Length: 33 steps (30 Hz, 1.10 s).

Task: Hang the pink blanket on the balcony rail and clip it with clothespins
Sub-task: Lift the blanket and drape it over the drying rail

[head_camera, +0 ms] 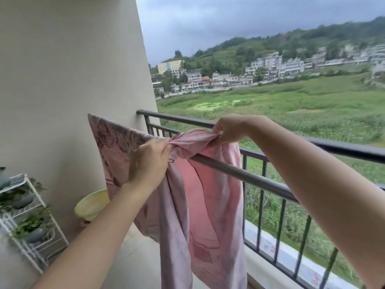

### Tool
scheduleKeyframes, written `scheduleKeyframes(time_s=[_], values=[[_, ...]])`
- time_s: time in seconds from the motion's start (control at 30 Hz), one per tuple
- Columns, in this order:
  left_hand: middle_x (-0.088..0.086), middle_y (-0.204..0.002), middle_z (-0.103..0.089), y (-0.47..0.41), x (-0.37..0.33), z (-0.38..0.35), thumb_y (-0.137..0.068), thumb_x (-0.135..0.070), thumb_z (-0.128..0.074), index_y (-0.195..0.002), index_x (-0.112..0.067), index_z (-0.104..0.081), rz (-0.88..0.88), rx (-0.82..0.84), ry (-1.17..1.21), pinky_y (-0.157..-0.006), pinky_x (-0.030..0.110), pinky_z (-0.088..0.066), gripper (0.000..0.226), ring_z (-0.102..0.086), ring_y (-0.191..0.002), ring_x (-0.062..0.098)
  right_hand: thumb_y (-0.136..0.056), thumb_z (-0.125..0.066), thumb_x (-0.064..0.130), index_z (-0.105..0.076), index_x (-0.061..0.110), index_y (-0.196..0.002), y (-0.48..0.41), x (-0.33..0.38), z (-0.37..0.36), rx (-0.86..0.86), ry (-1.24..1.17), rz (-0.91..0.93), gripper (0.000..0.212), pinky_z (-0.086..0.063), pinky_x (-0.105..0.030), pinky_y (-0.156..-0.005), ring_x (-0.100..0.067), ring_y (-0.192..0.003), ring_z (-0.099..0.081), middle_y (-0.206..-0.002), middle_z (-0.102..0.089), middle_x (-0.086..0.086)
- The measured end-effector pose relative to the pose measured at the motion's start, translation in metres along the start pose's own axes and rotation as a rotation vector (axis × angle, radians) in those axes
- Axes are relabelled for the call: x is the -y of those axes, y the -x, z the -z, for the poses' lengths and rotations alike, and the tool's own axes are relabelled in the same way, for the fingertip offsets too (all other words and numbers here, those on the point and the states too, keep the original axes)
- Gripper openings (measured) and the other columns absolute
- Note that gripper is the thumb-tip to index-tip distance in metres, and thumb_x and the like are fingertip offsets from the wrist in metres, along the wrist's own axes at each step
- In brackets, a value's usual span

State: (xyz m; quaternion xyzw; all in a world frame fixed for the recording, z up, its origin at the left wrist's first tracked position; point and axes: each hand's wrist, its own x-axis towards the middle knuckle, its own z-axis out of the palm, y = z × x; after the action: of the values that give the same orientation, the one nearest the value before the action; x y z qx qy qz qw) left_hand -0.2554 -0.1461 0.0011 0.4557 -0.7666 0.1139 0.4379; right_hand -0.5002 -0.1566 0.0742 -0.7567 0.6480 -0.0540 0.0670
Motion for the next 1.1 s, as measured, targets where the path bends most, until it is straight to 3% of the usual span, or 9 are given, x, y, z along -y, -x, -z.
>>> scheduleKeyframes(time_s=[0.17,0.33,0.4,0.5,0.63,0.73,0.9,1.0,1.1], values=[[0.006,-0.086,-0.067,0.046,-0.030,0.024,-0.091,-0.026,-0.062,-0.104,-0.017,-0.074,-0.106,-0.035,0.030,-0.066,0.036,-0.052,0.020,-0.065,-0.080,0.027,-0.092,-0.057,0.025,-0.073,0.021,-0.095,0.073,0.002,-0.022,-0.218,0.143,-0.041,0.017,-0.050,-0.031,-0.066,-0.025,-0.078,-0.064,-0.080,-0.067,-0.001],[-0.002,-0.083,-0.068,0.112,-0.059,0.035,-0.095,-0.046,-0.041,-0.098,-0.020,-0.074,-0.062,0.008,0.168,-0.057,0.032,-0.051,0.041,-0.064,-0.070,0.020,-0.095,-0.055,0.038,-0.064,0.017,-0.096,0.147,0.011,-0.044,-0.384,0.233,-0.056,0.023,-0.050,-0.037,-0.062,-0.027,-0.081,-0.063,-0.092,-0.067,-0.004],[-0.004,-0.088,-0.070,0.133,-0.078,0.037,-0.096,-0.052,-0.036,-0.101,-0.022,-0.074,-0.058,0.035,0.223,-0.062,0.032,-0.053,0.049,-0.065,-0.074,0.017,-0.097,-0.055,0.033,-0.059,0.018,-0.110,0.172,0.008,-0.045,-0.394,0.183,-0.075,0.020,-0.054,-0.044,-0.072,-0.028,-0.087,-0.063,-0.106,-0.067,-0.006],[-0.004,-0.084,-0.071,0.156,-0.110,0.039,-0.098,-0.046,-0.040,-0.096,-0.018,-0.072,-0.061,0.056,0.292,-0.061,0.028,-0.052,0.043,-0.065,-0.071,0.016,-0.094,-0.059,0.022,-0.052,0.023,-0.133,0.209,0.003,-0.045,-0.365,0.099,-0.019,0.040,-0.056,-0.047,-0.081,-0.026,-0.100,-0.064,-0.124,-0.063,-0.004],[-0.004,-0.079,-0.062,0.172,-0.143,0.044,-0.102,-0.038,-0.039,-0.087,-0.016,-0.060,-0.021,0.093,0.325,-0.055,0.032,-0.049,0.034,-0.059,-0.066,0.017,-0.089,-0.069,0.018,-0.069,0.020,-0.113,0.248,-0.011,-0.049,-0.413,0.049,0.048,0.025,-0.058,-0.042,-0.081,-0.021,-0.091,-0.064,-0.110,-0.066,-0.002],[-0.004,-0.077,-0.055,0.179,-0.168,0.050,-0.103,-0.034,-0.036,-0.083,-0.015,-0.052,-0.024,0.088,0.287,-0.054,0.028,-0.038,0.031,-0.051,-0.064,0.015,-0.090,-0.066,0.016,-0.069,0.019,-0.105,0.273,-0.030,-0.046,-0.416,0.085,0.026,0.015,-0.056,-0.040,-0.079,-0.020,-0.090,-0.061,-0.108,-0.064,-0.002],[0.002,-0.062,-0.061,0.185,-0.222,0.064,-0.097,-0.036,-0.045,-0.076,-0.012,-0.062,-0.145,-0.009,-0.086,-0.047,0.021,-0.027,0.036,-0.056,-0.048,0.023,-0.094,-0.061,0.020,-0.064,0.028,-0.111,0.322,-0.079,-0.035,-0.442,0.178,-0.012,0.019,-0.059,-0.039,-0.065,-0.020,-0.084,-0.064,-0.107,-0.068,-0.001],[0.004,-0.052,-0.060,0.187,-0.270,0.067,-0.094,-0.040,-0.050,-0.068,-0.013,-0.061,-0.093,-0.050,-0.144,-0.045,0.020,-0.022,0.040,-0.057,-0.042,0.028,-0.094,-0.061,0.035,-0.066,0.029,-0.115,0.350,-0.107,-0.034,-0.393,0.171,-0.056,0.023,-0.059,-0.042,-0.071,-0.024,-0.089,-0.066,-0.106,-0.069,-0.002],[0.010,-0.054,-0.059,0.187,-0.316,0.063,-0.097,-0.042,-0.052,-0.071,-0.014,-0.057,0.048,-0.033,-0.016,-0.046,0.025,-0.023,0.039,-0.058,-0.050,0.034,-0.093,-0.059,0.024,-0.070,0.027,-0.114,0.372,-0.129,-0.038,-0.352,0.099,-0.065,0.025,-0.058,-0.043,-0.081,-0.026,-0.095,-0.067,-0.111,-0.072,-0.005]])
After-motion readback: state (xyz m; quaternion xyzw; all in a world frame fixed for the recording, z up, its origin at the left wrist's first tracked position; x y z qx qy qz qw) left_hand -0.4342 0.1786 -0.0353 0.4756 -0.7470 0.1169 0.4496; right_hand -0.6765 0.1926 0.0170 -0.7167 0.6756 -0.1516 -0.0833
